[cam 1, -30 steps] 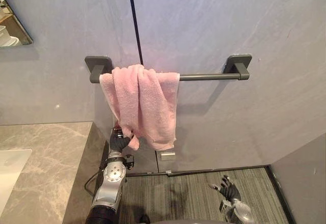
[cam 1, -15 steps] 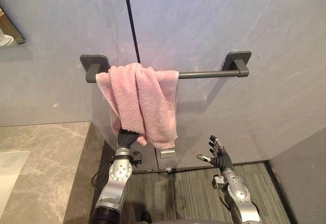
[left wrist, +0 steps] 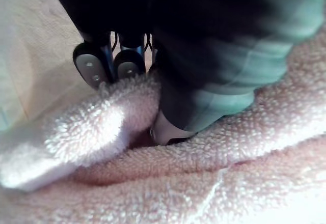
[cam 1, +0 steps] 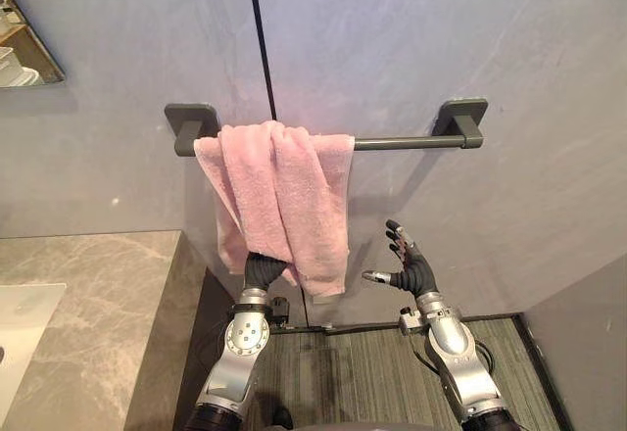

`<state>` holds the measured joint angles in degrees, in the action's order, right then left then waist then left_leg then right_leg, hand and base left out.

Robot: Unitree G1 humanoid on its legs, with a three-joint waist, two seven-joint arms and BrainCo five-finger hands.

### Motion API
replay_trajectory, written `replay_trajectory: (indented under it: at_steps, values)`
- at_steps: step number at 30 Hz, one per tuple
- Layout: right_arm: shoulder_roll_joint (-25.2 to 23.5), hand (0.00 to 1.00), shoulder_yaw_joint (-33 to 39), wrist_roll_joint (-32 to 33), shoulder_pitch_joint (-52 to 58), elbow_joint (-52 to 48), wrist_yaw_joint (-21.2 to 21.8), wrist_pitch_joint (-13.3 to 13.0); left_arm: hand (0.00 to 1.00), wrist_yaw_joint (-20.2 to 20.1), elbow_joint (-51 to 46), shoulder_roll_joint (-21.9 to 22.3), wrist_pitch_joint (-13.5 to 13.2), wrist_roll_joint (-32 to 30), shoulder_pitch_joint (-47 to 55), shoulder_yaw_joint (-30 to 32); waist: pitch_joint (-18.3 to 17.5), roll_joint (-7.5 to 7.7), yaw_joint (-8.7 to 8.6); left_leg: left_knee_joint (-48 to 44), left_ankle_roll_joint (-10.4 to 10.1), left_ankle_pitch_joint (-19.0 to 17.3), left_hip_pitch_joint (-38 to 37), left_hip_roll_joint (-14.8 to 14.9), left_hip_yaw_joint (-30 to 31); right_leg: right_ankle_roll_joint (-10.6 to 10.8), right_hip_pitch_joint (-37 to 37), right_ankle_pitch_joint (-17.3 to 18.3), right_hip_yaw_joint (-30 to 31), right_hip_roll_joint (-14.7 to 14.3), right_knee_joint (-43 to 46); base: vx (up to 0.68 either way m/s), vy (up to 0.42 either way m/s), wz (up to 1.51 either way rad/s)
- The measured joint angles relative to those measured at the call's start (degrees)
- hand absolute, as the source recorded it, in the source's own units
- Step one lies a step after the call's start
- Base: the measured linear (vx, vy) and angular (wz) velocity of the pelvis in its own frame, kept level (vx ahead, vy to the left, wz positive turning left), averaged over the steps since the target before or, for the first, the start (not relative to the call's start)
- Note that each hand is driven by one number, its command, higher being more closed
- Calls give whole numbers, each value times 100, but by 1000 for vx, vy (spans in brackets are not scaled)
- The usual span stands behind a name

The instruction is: Organize washtable

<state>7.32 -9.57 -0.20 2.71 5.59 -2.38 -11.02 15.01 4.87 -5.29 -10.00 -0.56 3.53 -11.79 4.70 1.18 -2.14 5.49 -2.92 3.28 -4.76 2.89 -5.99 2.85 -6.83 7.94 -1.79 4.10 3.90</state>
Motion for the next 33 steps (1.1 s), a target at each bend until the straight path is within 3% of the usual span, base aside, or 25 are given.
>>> replay_trajectory:
  at_steps: [12,17,18,23,33]
  values:
    - [107,0,-521,-33,-514,158,120,3,100,-10,1,49,-47,97,2,-179,-2,-3,20,0,22,57,20,-3,87,-1,-29,0,-55,-4,34,-22,-14,3]
    - [109,0,-753,22,-740,493,141,17,100,-5,1,54,-51,112,2,-245,-4,-7,102,2,13,108,56,2,147,-2,7,1,-102,-10,56,-54,-16,6]
    - [108,100,-781,25,-747,493,142,18,100,-5,0,55,-51,116,2,-253,-4,-7,129,3,13,114,61,4,156,-2,9,1,-109,-12,60,-39,-17,7]
    - [87,100,-1146,18,-1047,731,152,27,100,0,0,58,-57,225,1,-296,-5,-7,154,4,13,166,107,3,246,-2,13,1,-180,-19,73,-38,-15,9]
    - [126,100,-1157,30,-1097,731,240,27,100,0,0,55,-58,226,1,-340,-5,-6,183,5,8,209,135,17,306,-20,15,-11,-241,-36,74,-23,-12,3]
